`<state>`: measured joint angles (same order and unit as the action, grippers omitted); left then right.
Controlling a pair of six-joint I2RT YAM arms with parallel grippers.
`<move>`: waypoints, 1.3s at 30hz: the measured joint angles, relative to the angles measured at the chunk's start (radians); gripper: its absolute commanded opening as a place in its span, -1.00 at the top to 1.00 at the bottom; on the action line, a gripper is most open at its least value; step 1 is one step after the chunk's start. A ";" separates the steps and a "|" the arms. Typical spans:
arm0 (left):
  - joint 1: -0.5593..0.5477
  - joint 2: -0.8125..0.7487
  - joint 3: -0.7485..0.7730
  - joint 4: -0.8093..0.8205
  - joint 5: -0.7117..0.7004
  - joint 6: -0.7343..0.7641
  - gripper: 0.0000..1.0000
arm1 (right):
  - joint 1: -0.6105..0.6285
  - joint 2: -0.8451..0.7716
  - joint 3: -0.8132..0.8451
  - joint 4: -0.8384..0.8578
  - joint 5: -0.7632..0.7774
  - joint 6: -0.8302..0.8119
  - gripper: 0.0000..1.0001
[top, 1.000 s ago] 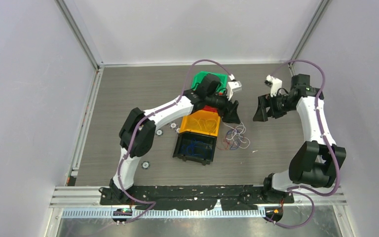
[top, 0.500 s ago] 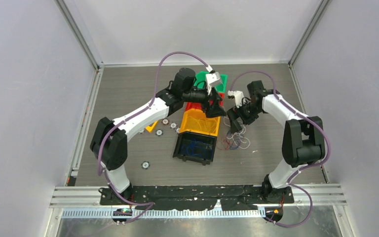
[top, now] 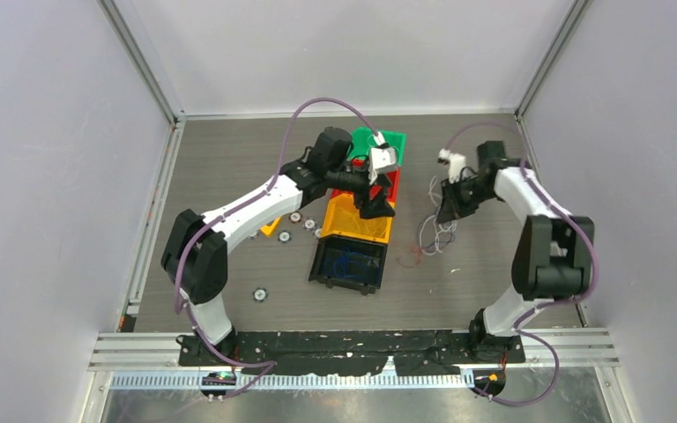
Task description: Untangle the cables
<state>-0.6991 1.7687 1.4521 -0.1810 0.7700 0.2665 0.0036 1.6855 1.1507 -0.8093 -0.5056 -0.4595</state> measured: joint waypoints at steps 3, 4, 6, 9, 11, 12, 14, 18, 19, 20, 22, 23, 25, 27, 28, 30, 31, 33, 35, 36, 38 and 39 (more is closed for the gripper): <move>-0.031 0.008 0.006 -0.023 0.002 0.071 -0.60 | -0.075 -0.129 0.043 -0.034 -0.123 -0.001 0.89; -0.040 0.013 0.011 -0.025 0.002 0.088 -0.62 | -0.079 -0.167 0.060 -0.038 -0.155 0.000 0.89; -0.058 0.024 0.022 -0.026 0.001 0.113 -0.65 | -0.076 -0.249 0.100 -0.041 -0.229 0.011 0.89; -0.071 0.035 0.031 -0.021 0.001 0.137 -0.69 | -0.068 -0.336 0.146 -0.038 -0.304 0.042 0.89; -0.073 0.038 0.033 -0.010 0.000 0.140 -0.69 | -0.064 -0.367 0.167 -0.032 -0.338 0.072 0.89; -0.073 0.038 0.033 -0.003 0.000 0.140 -0.68 | -0.064 -0.375 0.174 -0.027 -0.350 0.088 0.89; -0.073 0.038 0.033 0.018 0.000 0.137 -0.65 | -0.064 -0.380 0.185 -0.014 -0.368 0.127 0.89; -0.073 0.038 0.033 0.068 0.001 0.117 -0.50 | -0.064 -0.380 0.201 0.035 -0.388 0.223 0.89; -0.073 0.038 0.033 0.080 0.001 0.104 -0.49 | -0.064 -0.380 0.206 0.050 -0.392 0.246 0.89; -0.073 0.038 0.033 0.089 0.001 0.091 -0.48 | -0.064 -0.380 0.209 0.063 -0.396 0.267 0.89; -0.073 0.038 0.033 0.103 0.001 0.067 -0.48 | -0.064 -0.380 0.216 0.087 -0.401 0.302 0.89; -0.073 0.038 0.032 0.113 0.002 0.053 -0.49 | -0.064 -0.381 0.218 0.099 -0.404 0.318 0.89; -0.073 0.038 0.022 0.146 0.002 0.027 -0.57 | -0.064 -0.382 0.220 0.117 -0.407 0.347 0.89; -0.073 0.038 -0.001 0.191 0.007 -0.003 -0.65 | -0.065 -0.384 0.220 0.139 -0.410 0.379 0.89; -0.073 0.038 -0.024 0.224 0.007 -0.027 -0.66 | -0.065 -0.385 0.220 0.155 -0.410 0.404 0.89; -0.073 0.038 -0.077 0.291 0.001 -0.080 -0.67 | -0.065 -0.387 0.220 0.188 -0.409 0.447 0.89; -0.073 0.037 -0.113 0.333 -0.008 -0.110 -0.68 | -0.066 -0.389 0.220 0.206 -0.407 0.474 0.89; -0.073 0.037 -0.177 0.402 -0.031 -0.175 -0.68 | -0.070 -0.395 0.220 0.244 -0.401 0.523 0.89; -0.072 0.035 -0.223 0.446 -0.051 -0.217 -0.66 | -0.079 -0.404 0.220 0.291 -0.392 0.583 0.89; -0.072 0.034 -0.241 0.467 -0.061 -0.236 -0.65 | -0.082 -0.408 0.220 0.314 -0.389 0.612 0.89; -0.072 0.030 -0.254 0.491 -0.082 -0.261 -0.64 | -0.086 -0.412 0.220 0.351 -0.386 0.661 0.89; -0.072 0.028 -0.254 0.505 -0.092 -0.268 -0.63 | -0.087 -0.412 0.220 0.370 -0.386 0.684 0.89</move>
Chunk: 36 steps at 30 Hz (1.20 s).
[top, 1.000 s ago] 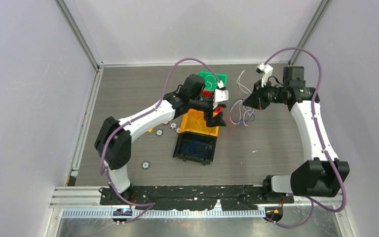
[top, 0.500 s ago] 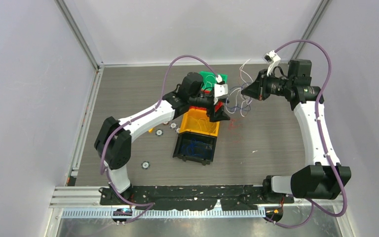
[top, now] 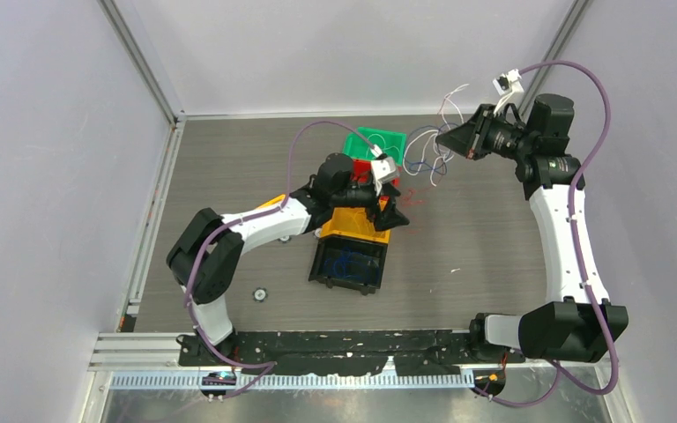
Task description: Untangle the cables
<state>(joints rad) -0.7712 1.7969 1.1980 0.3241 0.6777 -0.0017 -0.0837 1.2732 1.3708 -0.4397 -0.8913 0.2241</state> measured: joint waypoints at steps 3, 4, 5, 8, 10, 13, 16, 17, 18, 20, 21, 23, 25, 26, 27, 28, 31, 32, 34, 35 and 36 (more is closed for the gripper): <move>0.000 -0.013 0.008 0.045 -0.031 -0.024 -0.63 | -0.002 0.000 -0.003 0.045 0.000 0.066 0.89; 0.000 -0.014 0.015 0.053 -0.038 -0.027 -0.63 | -0.002 0.000 -0.003 0.054 0.000 0.078 0.89; -0.001 -0.015 0.025 0.064 -0.048 -0.032 -0.64 | -0.002 0.000 -0.006 0.067 0.000 0.092 0.89; -0.007 -0.015 0.056 0.083 -0.071 -0.040 -0.51 | -0.002 0.000 -0.014 0.081 0.000 0.125 0.89; -0.012 -0.013 0.082 0.083 -0.079 -0.043 -0.11 | -0.002 0.000 -0.015 0.090 -0.001 0.142 0.89; -0.026 0.000 0.132 0.086 -0.085 -0.052 0.73 | -0.003 0.000 -0.016 0.100 -0.001 0.158 0.89; -0.033 0.002 0.150 0.080 -0.087 -0.037 1.00 | -0.012 0.000 -0.016 0.107 -0.002 0.172 0.89; -0.033 -0.002 0.146 0.070 -0.086 -0.020 1.00 | -0.023 0.001 -0.016 0.110 -0.003 0.176 0.89; -0.034 -0.009 0.136 0.058 -0.084 -0.005 1.00 | -0.040 0.002 -0.016 0.116 -0.005 0.182 0.87; -0.031 -0.036 0.096 0.041 -0.082 0.033 1.00 | -0.080 0.009 -0.015 0.118 -0.013 0.197 0.81; -0.025 -0.060 0.068 0.037 -0.082 0.051 1.00 | -0.103 0.017 -0.015 0.112 -0.023 0.204 0.78; -0.010 -0.119 0.021 0.026 -0.079 0.092 1.00 | -0.137 0.045 -0.015 0.105 -0.040 0.220 0.74; 0.009 -0.181 -0.008 0.010 -0.072 0.126 1.00 | -0.157 0.080 -0.015 0.098 -0.064 0.237 0.62; 0.017 -0.204 -0.014 0.001 -0.068 0.141 1.00 | -0.162 0.093 -0.015 0.094 -0.074 0.243 0.50; 0.026 -0.229 -0.018 -0.021 -0.055 0.153 1.00 | -0.168 0.105 -0.015 0.094 -0.076 0.247 0.48; 0.033 -0.246 -0.021 -0.045 -0.043 0.166 1.00 | -0.179 0.116 -0.015 0.105 -0.072 0.249 0.46; 0.051 -0.279 -0.020 -0.169 0.017 0.217 1.00 | -0.232 0.131 -0.015 0.146 -0.040 0.251 0.49; 0.055 -0.282 -0.020 -0.212 0.032 0.233 1.00 | -0.248 0.135 -0.015 0.157 -0.031 0.251 0.53; 0.058 -0.282 -0.020 -0.286 0.055 0.261 1.00 | -0.277 0.142 -0.015 0.182 -0.018 0.254 0.81; 0.060 -0.282 -0.020 -0.317 0.064 0.274 1.00 | -0.286 0.146 -0.015 0.193 -0.012 0.253 0.87; 0.060 -0.282 -0.020 -0.343 0.073 0.286 1.00 | -0.293 0.151 -0.015 0.201 -0.008 0.253 0.86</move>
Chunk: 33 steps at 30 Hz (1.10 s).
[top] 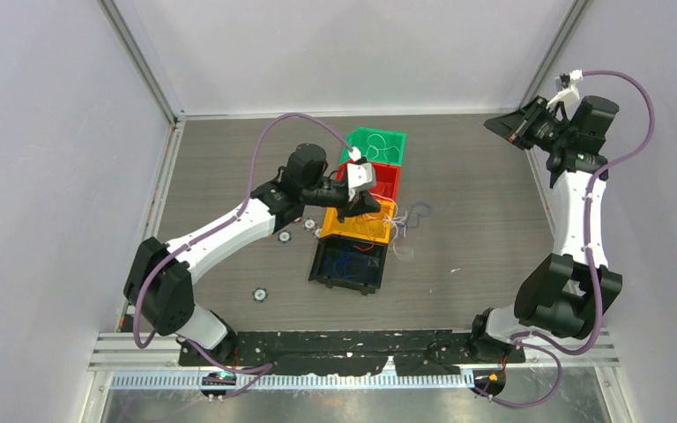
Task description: Untangle the cables
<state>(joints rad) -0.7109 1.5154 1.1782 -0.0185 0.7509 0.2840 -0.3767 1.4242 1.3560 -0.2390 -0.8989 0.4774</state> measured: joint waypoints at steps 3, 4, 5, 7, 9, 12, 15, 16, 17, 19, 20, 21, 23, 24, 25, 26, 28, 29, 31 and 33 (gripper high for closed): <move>0.000 0.000 0.001 -0.043 0.026 0.030 1.00 | -0.008 0.010 0.000 0.003 0.010 -0.021 0.16; 0.000 0.000 0.005 -0.056 0.034 0.036 1.00 | -0.008 0.013 0.000 -0.007 0.008 -0.043 0.00; 0.000 0.003 0.016 -0.068 0.039 0.039 1.00 | -0.007 0.016 0.001 -0.028 0.003 -0.077 -0.30; 0.000 0.016 0.048 -0.076 0.045 0.038 1.00 | 0.008 0.030 0.019 -0.126 -0.008 -0.210 -0.55; 0.000 0.031 0.089 -0.075 0.047 0.032 1.00 | 0.038 0.043 0.032 -0.243 -0.010 -0.370 -0.68; 0.000 0.050 0.138 -0.066 0.046 0.003 1.00 | 0.108 0.048 0.007 -0.425 0.002 -0.629 -0.79; 0.001 0.076 0.185 -0.048 0.046 -0.039 1.00 | 0.202 0.033 -0.097 -0.563 0.030 -0.865 -0.80; 0.001 0.083 0.196 -0.042 0.045 -0.048 1.00 | 0.223 0.032 -0.127 -0.589 0.037 -0.907 -0.80; 0.002 0.090 0.203 -0.037 0.045 -0.060 1.00 | 0.250 0.031 -0.162 -0.610 0.045 -0.949 -0.80; 0.003 0.100 0.213 -0.033 0.045 -0.079 1.00 | 0.303 0.032 -0.225 -0.628 0.061 -1.003 -0.80; 0.004 0.105 0.216 -0.031 0.045 -0.089 1.00 | 0.319 0.035 -0.240 -0.629 0.065 -1.009 -0.80; 0.005 0.109 0.220 -0.031 0.045 -0.095 1.00 | 0.339 0.043 -0.251 -0.624 0.071 -1.011 -0.80; 0.005 0.120 0.230 -0.031 0.045 -0.103 1.00 | 0.377 0.074 -0.254 -0.590 0.080 -1.003 -0.80; 0.005 0.123 0.232 -0.031 0.045 -0.105 1.00 | 0.395 0.098 -0.254 -0.563 0.084 -0.996 -0.80; 0.005 0.126 0.234 -0.031 0.045 -0.109 1.00 | 0.411 0.126 -0.253 -0.537 0.089 -0.983 -0.80; 0.006 0.128 0.236 -0.031 0.045 -0.113 1.00 | 0.424 0.157 -0.250 -0.514 0.093 -0.968 -0.80; 0.006 0.132 0.243 -0.031 0.044 -0.119 1.00 | 0.445 0.216 -0.244 -0.475 0.095 -0.934 -0.75; 0.006 0.133 0.246 -0.031 0.043 -0.121 1.00 | 0.455 0.244 -0.243 -0.448 0.100 -0.908 -0.68; 0.007 0.133 0.247 -0.026 0.043 -0.124 1.00 | 0.468 0.281 -0.243 -0.400 0.116 -0.856 -0.60; 0.009 0.133 0.247 -0.019 0.043 -0.128 1.00 | 0.476 0.301 -0.243 -0.334 0.129 -0.784 -0.44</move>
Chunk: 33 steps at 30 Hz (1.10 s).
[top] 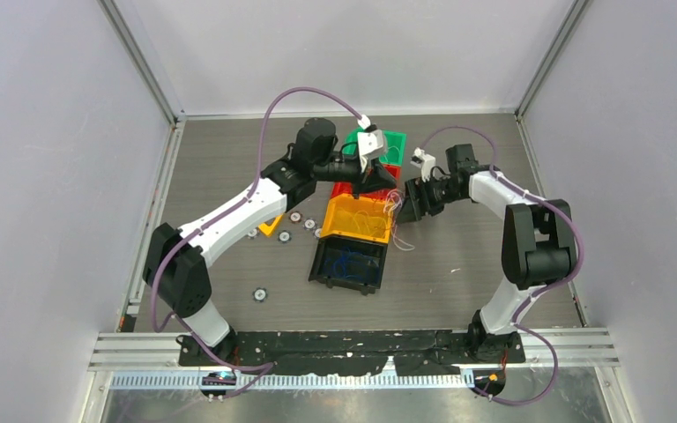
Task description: Untangle the cables
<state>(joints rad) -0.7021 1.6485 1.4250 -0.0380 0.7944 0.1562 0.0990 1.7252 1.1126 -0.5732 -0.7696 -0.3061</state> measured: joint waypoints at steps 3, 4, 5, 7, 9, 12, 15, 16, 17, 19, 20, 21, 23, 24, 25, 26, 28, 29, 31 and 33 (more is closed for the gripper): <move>0.002 0.000 0.000 0.011 0.000 -0.011 1.00 | 0.001 0.005 -0.014 0.120 -0.005 0.127 -0.08; 0.002 0.000 0.000 0.013 0.000 -0.013 1.00 | 0.001 0.005 -0.030 0.178 -0.010 0.179 -0.02; 0.002 0.000 0.000 0.016 0.000 -0.018 1.00 | 0.001 0.005 -0.051 0.240 -0.014 0.231 0.07; 0.004 0.000 0.000 0.021 0.000 -0.021 1.00 | 0.001 0.005 -0.094 0.330 -0.013 0.329 0.09; 0.005 -0.002 0.000 0.021 0.000 -0.023 1.00 | 0.001 0.012 -0.122 0.392 -0.008 0.425 0.08; 0.007 -0.006 0.000 0.021 0.000 -0.027 1.00 | 0.000 0.050 -0.124 0.464 0.001 0.527 0.14; 0.011 -0.017 0.000 0.019 0.001 -0.029 1.00 | 0.000 0.087 -0.124 0.514 0.008 0.585 0.55; 0.011 -0.022 0.000 0.019 0.001 -0.030 1.00 | 0.000 0.096 -0.124 0.527 0.011 0.601 0.67; 0.011 -0.027 0.002 0.018 0.002 -0.033 1.00 | 0.000 0.102 -0.124 0.537 0.016 0.609 0.83; 0.013 -0.032 0.017 0.016 0.003 -0.043 1.00 | 0.000 0.109 -0.124 0.549 0.028 0.624 0.88; 0.014 -0.034 0.026 0.015 0.003 -0.046 1.00 | 0.000 0.110 -0.123 0.546 0.032 0.628 0.89; 0.016 -0.036 0.034 0.014 0.003 -0.049 1.00 | 0.000 0.110 -0.121 0.541 0.037 0.626 0.89; 0.018 -0.043 0.050 0.013 0.003 -0.060 1.00 | -0.002 0.110 -0.116 0.520 0.048 0.617 0.89; 0.019 -0.050 0.058 0.014 0.005 -0.070 1.00 | -0.004 0.110 -0.110 0.499 0.062 0.606 0.89; 0.021 -0.056 0.066 0.014 0.009 -0.077 1.00 | -0.009 0.110 -0.106 0.481 0.073 0.595 0.89; 0.023 -0.063 0.076 0.015 0.011 -0.082 1.00 | -0.016 0.109 -0.105 0.465 0.084 0.586 0.89; 0.024 -0.077 0.103 0.016 0.018 -0.099 1.00 | -0.039 0.108 -0.100 0.426 0.112 0.565 0.89; 0.026 -0.086 0.116 0.018 0.020 -0.103 1.00 | -0.056 0.105 -0.099 0.404 0.131 0.553 0.89; 0.029 -0.103 0.137 0.019 0.027 -0.106 1.00 | -0.094 0.098 -0.094 0.361 0.159 0.528 0.89; 0.030 -0.117 0.153 0.018 0.041 -0.103 1.00 | -0.144 0.084 -0.082 0.311 0.182 0.484 0.78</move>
<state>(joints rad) -0.6720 1.5318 1.5776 -0.0196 0.8352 0.0528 -0.0448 1.8088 1.0309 -0.2626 -0.5880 0.1783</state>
